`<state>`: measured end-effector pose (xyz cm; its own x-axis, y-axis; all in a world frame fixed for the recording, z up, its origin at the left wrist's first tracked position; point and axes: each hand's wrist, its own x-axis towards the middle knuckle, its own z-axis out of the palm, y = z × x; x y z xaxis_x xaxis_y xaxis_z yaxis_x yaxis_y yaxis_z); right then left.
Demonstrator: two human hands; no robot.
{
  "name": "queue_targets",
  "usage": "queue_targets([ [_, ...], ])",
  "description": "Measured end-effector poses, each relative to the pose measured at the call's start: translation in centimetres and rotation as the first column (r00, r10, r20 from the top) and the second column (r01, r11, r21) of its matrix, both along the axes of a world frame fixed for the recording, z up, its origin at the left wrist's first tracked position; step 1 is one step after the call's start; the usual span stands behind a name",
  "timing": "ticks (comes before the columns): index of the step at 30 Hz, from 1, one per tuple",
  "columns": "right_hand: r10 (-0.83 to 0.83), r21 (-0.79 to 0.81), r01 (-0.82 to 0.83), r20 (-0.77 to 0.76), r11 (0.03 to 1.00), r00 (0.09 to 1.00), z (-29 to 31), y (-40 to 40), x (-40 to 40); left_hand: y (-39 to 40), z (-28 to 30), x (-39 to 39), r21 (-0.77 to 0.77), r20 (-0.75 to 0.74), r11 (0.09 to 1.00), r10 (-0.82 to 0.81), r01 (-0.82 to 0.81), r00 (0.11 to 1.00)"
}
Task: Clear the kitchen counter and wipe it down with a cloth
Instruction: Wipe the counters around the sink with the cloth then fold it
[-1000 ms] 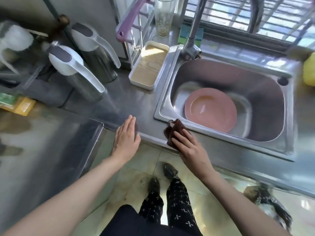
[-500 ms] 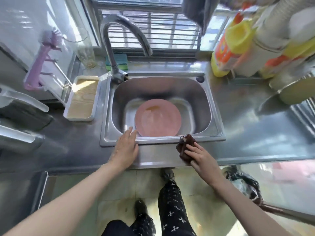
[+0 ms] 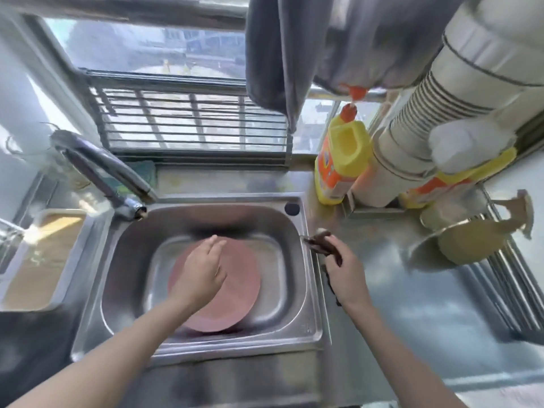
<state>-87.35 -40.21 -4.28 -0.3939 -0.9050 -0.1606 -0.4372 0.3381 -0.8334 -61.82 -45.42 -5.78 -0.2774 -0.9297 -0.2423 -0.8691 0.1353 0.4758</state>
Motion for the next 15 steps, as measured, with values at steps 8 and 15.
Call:
queue_targets([
  [8,-0.034,-0.060,0.018,-0.278,0.998,0.960,-6.4,-17.1,2.2,-8.8,-3.4,-1.9,-0.030,0.117,0.988,0.156,-0.153,0.981],
  [15,0.153,0.025,-0.175,-0.615,0.984,0.773,-10.4,-18.7,5.7,-13.1,-5.2,-1.6,0.052,0.299,0.957,0.256,-0.284,0.919],
])
